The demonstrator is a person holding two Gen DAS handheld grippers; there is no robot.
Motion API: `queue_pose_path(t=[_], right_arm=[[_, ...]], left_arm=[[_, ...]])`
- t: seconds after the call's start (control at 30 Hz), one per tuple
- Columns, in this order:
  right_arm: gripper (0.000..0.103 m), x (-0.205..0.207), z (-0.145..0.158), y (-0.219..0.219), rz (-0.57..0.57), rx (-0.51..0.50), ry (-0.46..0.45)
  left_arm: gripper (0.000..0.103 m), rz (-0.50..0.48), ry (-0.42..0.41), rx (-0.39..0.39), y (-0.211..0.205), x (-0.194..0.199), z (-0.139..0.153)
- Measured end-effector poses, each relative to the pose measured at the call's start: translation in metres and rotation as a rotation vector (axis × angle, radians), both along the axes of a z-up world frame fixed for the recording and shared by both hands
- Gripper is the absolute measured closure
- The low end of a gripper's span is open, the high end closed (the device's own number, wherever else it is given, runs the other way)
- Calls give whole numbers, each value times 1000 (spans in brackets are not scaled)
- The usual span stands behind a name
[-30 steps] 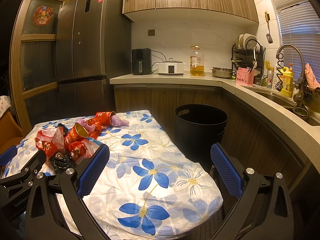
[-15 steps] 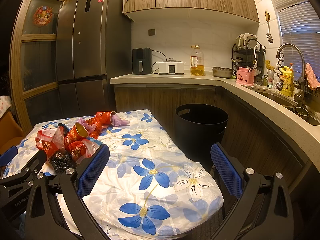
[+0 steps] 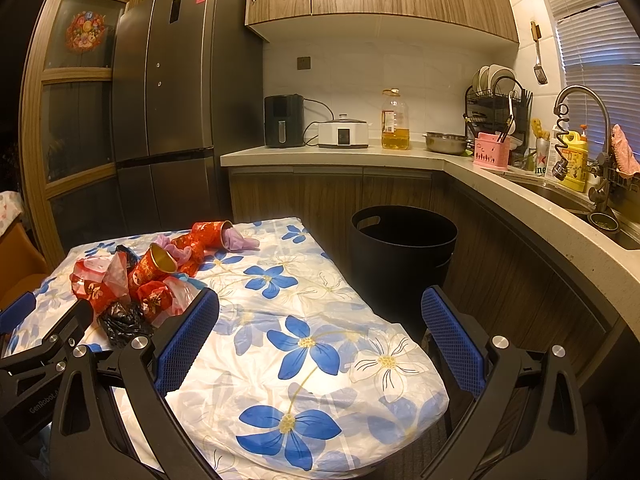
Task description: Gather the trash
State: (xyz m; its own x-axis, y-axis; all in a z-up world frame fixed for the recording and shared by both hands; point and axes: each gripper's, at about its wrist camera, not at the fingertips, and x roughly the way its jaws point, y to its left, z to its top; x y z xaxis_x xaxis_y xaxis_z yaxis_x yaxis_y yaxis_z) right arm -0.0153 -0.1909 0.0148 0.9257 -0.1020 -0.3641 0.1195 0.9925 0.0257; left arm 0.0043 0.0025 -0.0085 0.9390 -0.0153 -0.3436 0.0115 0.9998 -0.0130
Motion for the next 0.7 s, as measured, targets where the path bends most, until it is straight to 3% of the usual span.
queue_pose_path(t=[0.7], right_arm=[[5,11,-7,-1,14,15,16]], left_arm=[[5,7,17,-9,-1,3,-11]])
